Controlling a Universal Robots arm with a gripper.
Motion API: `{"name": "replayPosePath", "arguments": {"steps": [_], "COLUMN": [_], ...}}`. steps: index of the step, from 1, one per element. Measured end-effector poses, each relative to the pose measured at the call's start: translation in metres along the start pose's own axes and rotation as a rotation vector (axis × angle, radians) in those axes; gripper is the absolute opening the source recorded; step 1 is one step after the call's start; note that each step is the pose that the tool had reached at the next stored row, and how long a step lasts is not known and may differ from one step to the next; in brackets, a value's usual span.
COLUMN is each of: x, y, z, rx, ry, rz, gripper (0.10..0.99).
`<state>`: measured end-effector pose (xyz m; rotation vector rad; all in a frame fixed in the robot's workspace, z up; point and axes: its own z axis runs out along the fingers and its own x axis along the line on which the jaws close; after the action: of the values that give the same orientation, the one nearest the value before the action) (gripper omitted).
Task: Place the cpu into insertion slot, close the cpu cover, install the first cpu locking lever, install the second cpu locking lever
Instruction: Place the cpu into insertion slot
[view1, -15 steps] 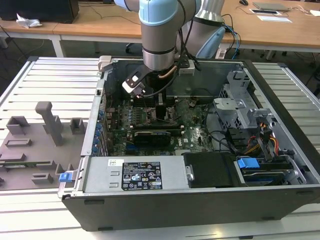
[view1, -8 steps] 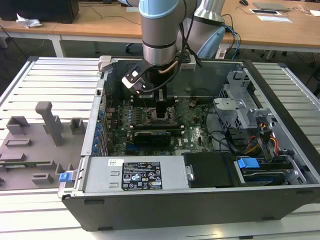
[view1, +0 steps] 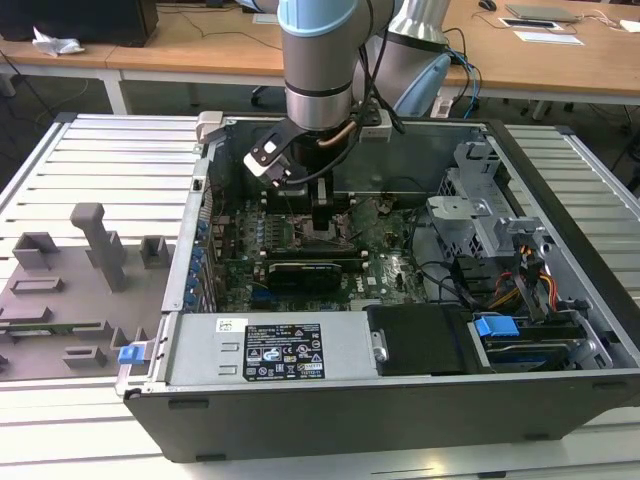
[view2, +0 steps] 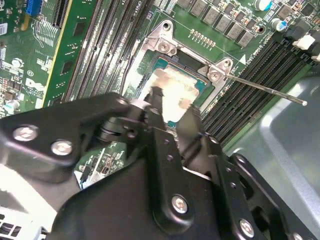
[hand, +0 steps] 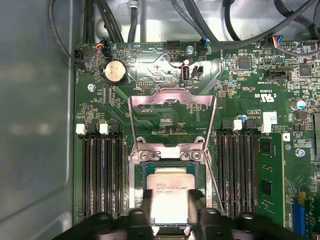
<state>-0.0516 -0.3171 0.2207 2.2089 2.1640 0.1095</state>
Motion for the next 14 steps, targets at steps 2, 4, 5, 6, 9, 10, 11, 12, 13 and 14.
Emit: {"name": "replayPosePath", "arguments": {"steps": [2, 4, 5, 6, 9, 10, 11, 12, 13, 14], "x": [0.0, 0.0, 0.0, 0.0, 0.0, 0.0, -0.0001, 0.0, 0.0001, 0.0001], "y": [0.0, 0.0, 0.0, 0.0, 0.0, 0.0, 0.0, 0.0001, 0.0004, 0.0006], "z": [-0.0001, -0.0002, -0.0003, -0.0003, -0.0004, -0.0005, -0.0012, -0.0024, -0.0046, -0.0069], "rx": [0.0, 0.0, 0.0, 0.0, 0.0, 0.0, 0.0, 0.0, 0.0, 0.0], "ry": [-0.0001, 0.0, -0.0001, -0.0001, -0.0001, -0.0001, -0.0007, -0.0007, -0.0006, -0.0008], "rz": [0.0, 0.0, 0.0, 0.0, 0.0, 0.0, 0.0, 0.0, 0.0, 0.0], "gripper": [0.231, 0.11, 0.106, 0.106, 0.106, 0.106, 0.106, 0.106, 0.106, 0.106]}}
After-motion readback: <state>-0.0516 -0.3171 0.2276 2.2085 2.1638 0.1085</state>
